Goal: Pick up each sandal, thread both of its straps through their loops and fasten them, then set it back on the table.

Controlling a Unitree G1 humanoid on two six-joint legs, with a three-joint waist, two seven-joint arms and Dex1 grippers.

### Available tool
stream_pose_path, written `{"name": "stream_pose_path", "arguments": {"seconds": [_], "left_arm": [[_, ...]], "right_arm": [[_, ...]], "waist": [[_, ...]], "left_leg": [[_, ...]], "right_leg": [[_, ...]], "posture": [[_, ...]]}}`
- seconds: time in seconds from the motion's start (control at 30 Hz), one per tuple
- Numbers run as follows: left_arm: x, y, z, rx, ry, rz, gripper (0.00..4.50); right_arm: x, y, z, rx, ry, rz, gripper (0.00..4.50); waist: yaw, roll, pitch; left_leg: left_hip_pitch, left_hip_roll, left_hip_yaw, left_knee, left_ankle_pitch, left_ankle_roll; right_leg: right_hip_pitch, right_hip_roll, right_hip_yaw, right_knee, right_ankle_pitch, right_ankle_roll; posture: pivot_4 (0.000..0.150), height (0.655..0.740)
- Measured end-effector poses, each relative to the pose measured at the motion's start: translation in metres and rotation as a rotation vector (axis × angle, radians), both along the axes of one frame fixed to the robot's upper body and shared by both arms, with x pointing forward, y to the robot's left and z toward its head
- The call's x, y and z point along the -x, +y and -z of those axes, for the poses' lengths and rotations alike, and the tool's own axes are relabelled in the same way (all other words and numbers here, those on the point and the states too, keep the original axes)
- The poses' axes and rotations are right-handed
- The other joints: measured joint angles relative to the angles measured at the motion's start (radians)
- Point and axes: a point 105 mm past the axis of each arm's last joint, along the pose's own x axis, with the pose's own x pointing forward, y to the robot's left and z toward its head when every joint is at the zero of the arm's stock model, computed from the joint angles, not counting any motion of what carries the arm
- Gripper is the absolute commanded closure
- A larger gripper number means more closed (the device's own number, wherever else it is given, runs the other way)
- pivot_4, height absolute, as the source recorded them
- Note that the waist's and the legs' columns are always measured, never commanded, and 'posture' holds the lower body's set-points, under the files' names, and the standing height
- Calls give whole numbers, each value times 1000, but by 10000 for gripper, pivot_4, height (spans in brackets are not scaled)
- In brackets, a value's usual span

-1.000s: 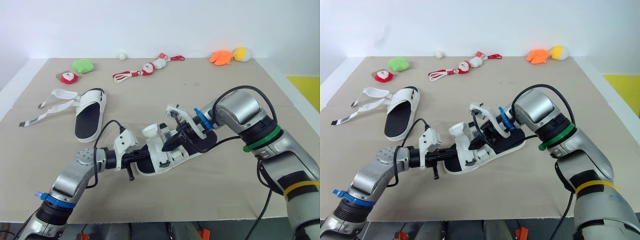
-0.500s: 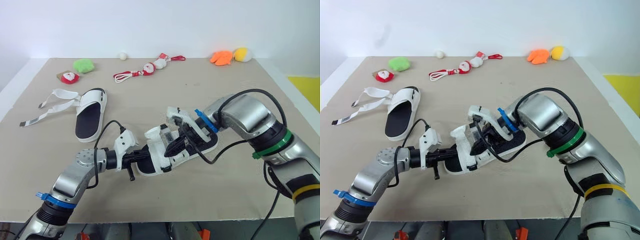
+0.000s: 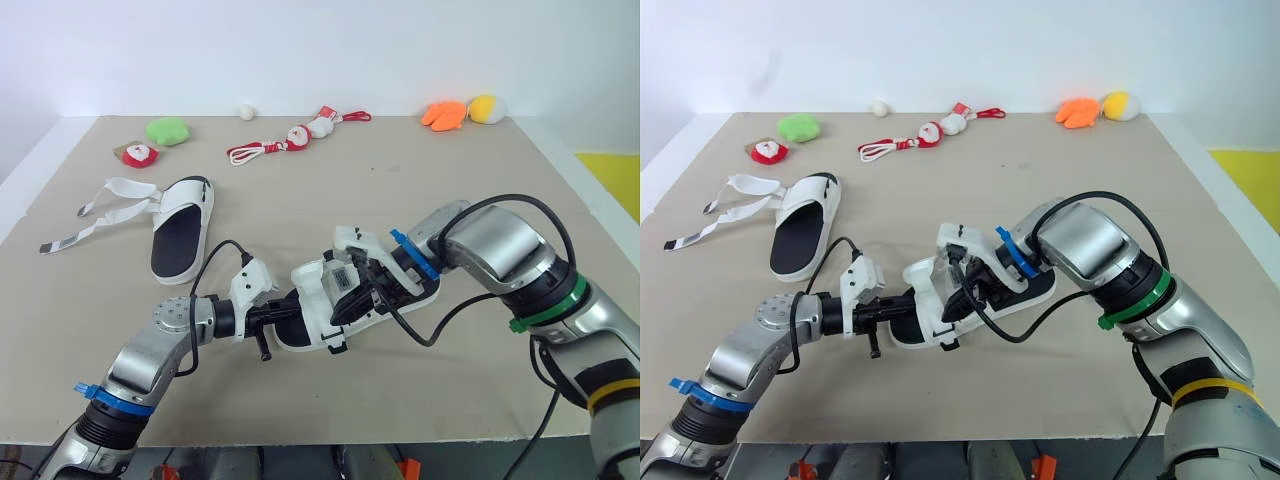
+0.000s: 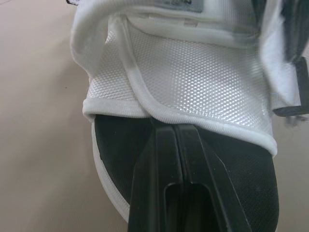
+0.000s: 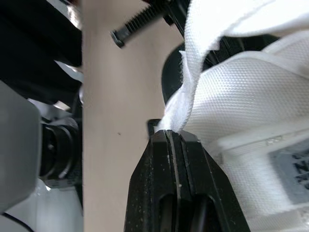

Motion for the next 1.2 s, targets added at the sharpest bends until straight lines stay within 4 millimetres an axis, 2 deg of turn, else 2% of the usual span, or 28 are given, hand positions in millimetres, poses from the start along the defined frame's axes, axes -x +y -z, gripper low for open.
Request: {"name": "stream_pose_path", "arguments": {"seconds": [0.07, 0.23, 0.27, 0.33, 0.4, 0.43, 0.53, 0.6, 0.67, 0.9, 1.1, 1.2], "left_arm": [[-1, 0, 0, 0, 0, -1, 45000], [0, 1, 1, 0, 2, -3, 45000], [0, 1, 1, -1, 3, -4, 45000], [0, 1, 1, -1, 1, -4, 45000], [0, 0, 2, 4, 5, -3, 45000], [0, 0, 2, 4, 6, -2, 45000], [0, 1, 2, 2, 9, -4, 45000], [-1, 0, 2, 4, 11, -6, 45000], [-1, 1, 2, 4, 11, -6, 45000], [-1, 2, 2, 0, 12, -5, 45000], [-1, 1, 2, 0, 12, -2, 45000], [-1, 2, 2, -2, 12, -3, 45000]], "right_arm": [[0, -2, -2, -16, 56, 25, 26362], [9, -22, -35, -109, 130, 50, 3332], [14, -26, -40, -113, 133, 42, 1465], [20, -30, -39, -111, 145, 31, 1465], [31, -41, -29, -86, 180, 41, 1465], [35, -48, -16, -57, 207, 78, 1465], [36, -51, 10, -3, 211, 151, 1465], [36, -47, 33, 25, 213, 203, 1465], [36, -44, 43, 35, 214, 226, 1465], [19, -23, 38, -30, 134, 311, 1465], [18, -14, 32, -80, 160, 339, 1465], [19, -12, 30, -86, 168, 348, 8292]], "waist": [[0, 0, 0], [-1, 0, 0], [-3, 0, 0], [-2, 0, 0], [4, -1, -1], [3, -1, -1], [3, 0, -1], [3, 0, -1], [2, 0, -1], [-2, -1, -1], [-6, -1, -1], [-6, -1, -1]], "left_leg": [[0, 0, 0, 0, 0, 0], [0, 0, 0, 1, 0, 0], [0, 0, 0, 1, 0, 0], [1, 1, 0, 0, 0, 0], [0, 1, -1, 1, 0, 0], [0, 1, 0, 1, 0, 0], [1, 1, 0, 1, 0, 0], [1, 1, 0, 2, 0, 0], [0, 1, 0, 3, 0, 0], [0, 1, 0, 4, 0, 0], [0, 1, 0, 4, 0, 0], [0, 2, 0, 4, 0, 0]], "right_leg": [[0, 0, 0, 0, 1, 0], [0, 0, 0, 0, 0, 0], [0, 0, 0, 0, 0, 0], [0, 1, -1, 0, 0, 0], [1, 0, -2, 0, -1, -1], [1, 0, -1, 0, -1, -1], [0, 0, -1, 0, 0, 0], [0, 1, -1, 0, 0, 0], [0, 0, -1, 0, 1, 0], [1, 1, 0, 0, 2, 2], [0, 1, 0, 0, 3, 1], [0, 2, 0, 0, 3, 1]], "posture": [[1500, 7400], [1500, 7400], [1500, 7400], [1500, 7400], [1500, 7400], [1500, 7400], [1500, 7400], [1500, 7400], [1500, 7400], [1500, 7400], [1500, 7400], [1500, 7400]]}}
